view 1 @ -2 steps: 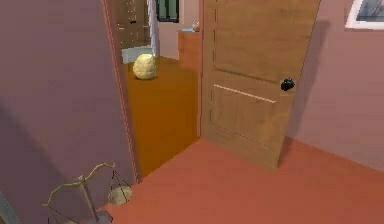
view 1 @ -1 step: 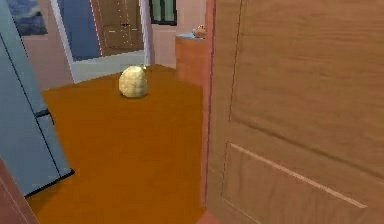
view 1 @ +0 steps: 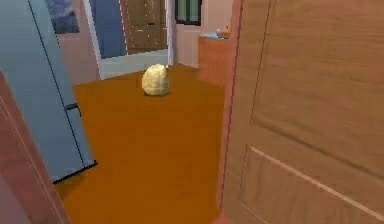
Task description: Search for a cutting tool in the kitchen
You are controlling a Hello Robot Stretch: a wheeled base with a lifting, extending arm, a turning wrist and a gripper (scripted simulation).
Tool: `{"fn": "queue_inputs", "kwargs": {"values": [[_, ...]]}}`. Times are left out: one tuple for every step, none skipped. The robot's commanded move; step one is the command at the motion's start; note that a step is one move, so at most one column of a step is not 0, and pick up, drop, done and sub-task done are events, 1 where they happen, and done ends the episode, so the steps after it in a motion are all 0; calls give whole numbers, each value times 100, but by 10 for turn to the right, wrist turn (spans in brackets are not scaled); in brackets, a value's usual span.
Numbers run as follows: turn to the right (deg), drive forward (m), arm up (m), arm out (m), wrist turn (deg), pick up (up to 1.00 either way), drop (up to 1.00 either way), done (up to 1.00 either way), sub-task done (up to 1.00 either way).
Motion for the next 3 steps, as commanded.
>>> {"fn": "queue_inputs", "kwargs": {"values": [[0, 65, 0, 0, 0, 0, 0, 0, 0], [-420, 0, 0, 0, 0, 0, 0, 0, 0], [0, 30, 0, 0, 0, 0, 0, 0, 0]]}}
